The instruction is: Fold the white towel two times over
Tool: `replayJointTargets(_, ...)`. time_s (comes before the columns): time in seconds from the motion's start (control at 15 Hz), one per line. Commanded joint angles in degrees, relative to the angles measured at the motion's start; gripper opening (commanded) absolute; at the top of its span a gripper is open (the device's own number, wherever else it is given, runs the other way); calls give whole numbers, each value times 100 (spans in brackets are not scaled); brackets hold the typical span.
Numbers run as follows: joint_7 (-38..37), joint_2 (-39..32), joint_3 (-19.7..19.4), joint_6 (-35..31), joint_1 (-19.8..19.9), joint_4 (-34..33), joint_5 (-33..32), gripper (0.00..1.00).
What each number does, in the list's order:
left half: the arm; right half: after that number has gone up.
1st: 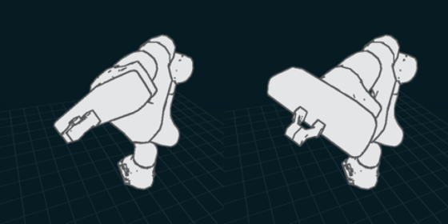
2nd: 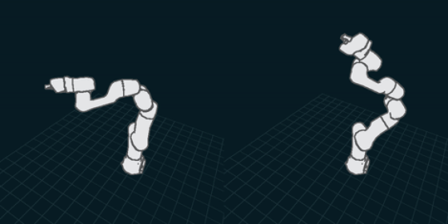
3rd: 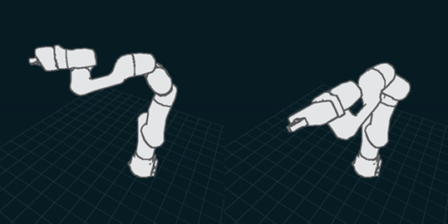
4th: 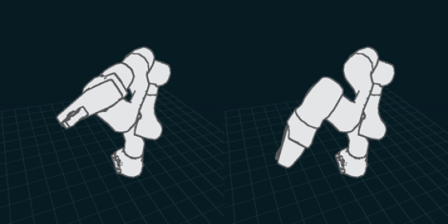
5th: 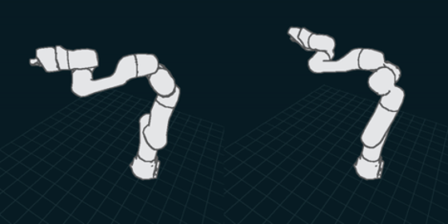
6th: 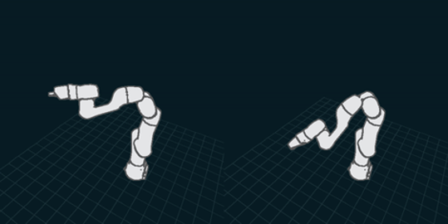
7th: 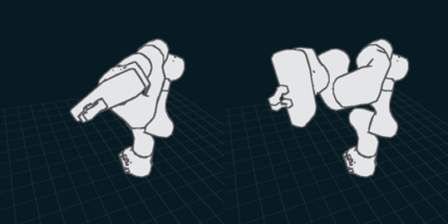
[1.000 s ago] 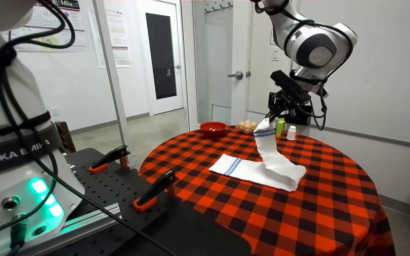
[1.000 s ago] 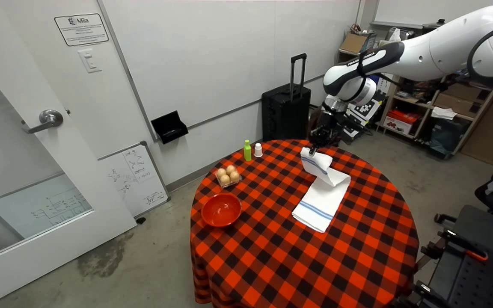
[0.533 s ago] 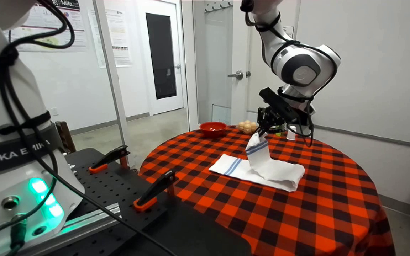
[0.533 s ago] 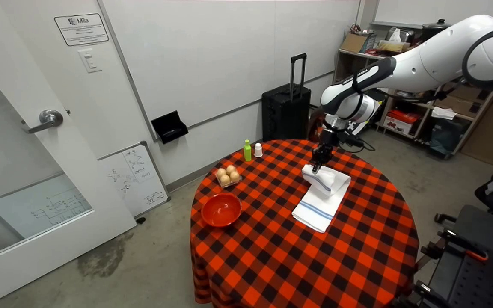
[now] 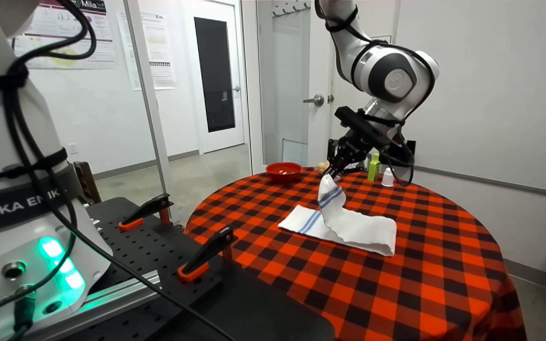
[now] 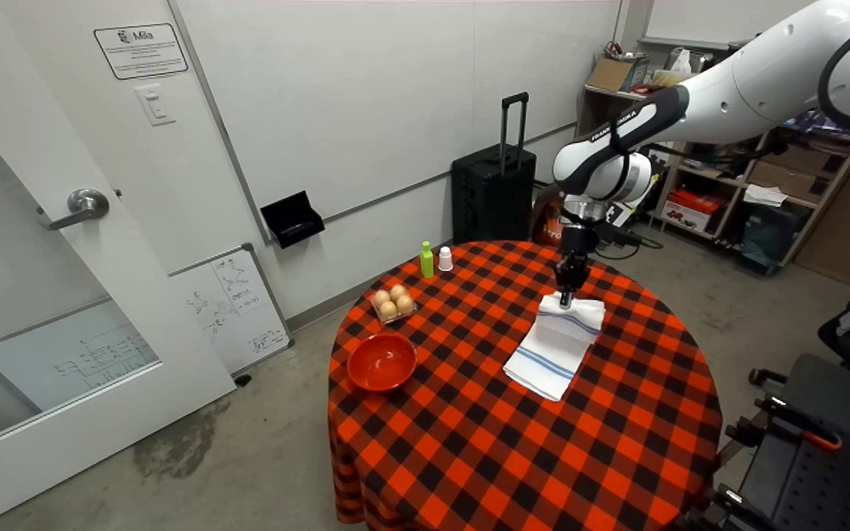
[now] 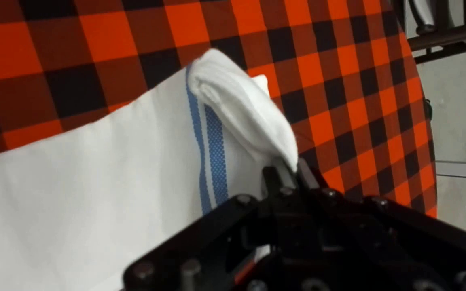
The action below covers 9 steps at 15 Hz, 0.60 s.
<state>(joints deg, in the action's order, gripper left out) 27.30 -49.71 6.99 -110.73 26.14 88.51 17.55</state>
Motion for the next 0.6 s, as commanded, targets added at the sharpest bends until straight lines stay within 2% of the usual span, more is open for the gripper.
replayJointTargets(0.0, 130, 540, -191, 217, -259, 293, -91, 1)
replayJointTargets(0.53, -19, 563, -319, 122, -482, 222, 26, 1)
